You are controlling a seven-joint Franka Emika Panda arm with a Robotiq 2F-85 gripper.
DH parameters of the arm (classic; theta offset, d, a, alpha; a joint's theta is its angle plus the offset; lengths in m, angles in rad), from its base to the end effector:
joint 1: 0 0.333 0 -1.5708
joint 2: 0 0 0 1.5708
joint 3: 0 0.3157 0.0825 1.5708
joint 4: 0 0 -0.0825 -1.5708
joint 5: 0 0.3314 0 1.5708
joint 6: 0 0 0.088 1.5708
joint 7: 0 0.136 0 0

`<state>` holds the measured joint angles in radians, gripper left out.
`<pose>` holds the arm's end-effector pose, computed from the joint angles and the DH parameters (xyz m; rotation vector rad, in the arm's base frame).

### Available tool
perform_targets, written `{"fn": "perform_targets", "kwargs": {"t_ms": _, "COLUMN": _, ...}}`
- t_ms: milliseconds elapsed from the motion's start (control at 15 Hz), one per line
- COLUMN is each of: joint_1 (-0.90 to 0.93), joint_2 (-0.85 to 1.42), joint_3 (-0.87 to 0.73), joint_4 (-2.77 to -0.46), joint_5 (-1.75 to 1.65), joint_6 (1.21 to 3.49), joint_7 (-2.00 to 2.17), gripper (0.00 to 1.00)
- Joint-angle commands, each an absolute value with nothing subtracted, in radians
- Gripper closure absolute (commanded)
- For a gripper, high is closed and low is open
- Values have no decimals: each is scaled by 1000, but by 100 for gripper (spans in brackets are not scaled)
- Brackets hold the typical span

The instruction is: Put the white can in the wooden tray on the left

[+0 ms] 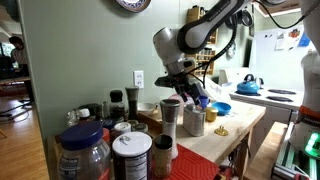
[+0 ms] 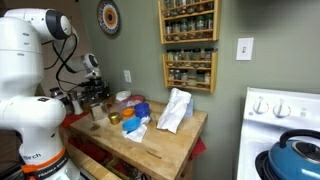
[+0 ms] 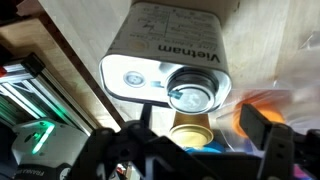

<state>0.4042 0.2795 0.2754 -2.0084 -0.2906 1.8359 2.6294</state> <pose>0.4049 0.2836 0.3034 1.6798 -2.1256 0.3015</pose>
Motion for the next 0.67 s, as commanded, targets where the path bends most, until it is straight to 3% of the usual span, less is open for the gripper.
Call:
{"fn": "perform_targets", "kwargs": {"t_ms": 0, "joint_1": 418, "joint_2": 269, "joint_3": 269, "joint_4": -1992, "joint_5": -320, "joint_6": 1822, "joint_7": 2589, "gripper": 0}}
{"fn": "perform_targets", "kwargs": {"t_ms": 600, "joint_1": 317, "joint_2": 32, "joint_3": 269, "joint_4": -2186, "joint_5": -247, "joint_6": 2044, "joint_7": 1975, "gripper": 0}}
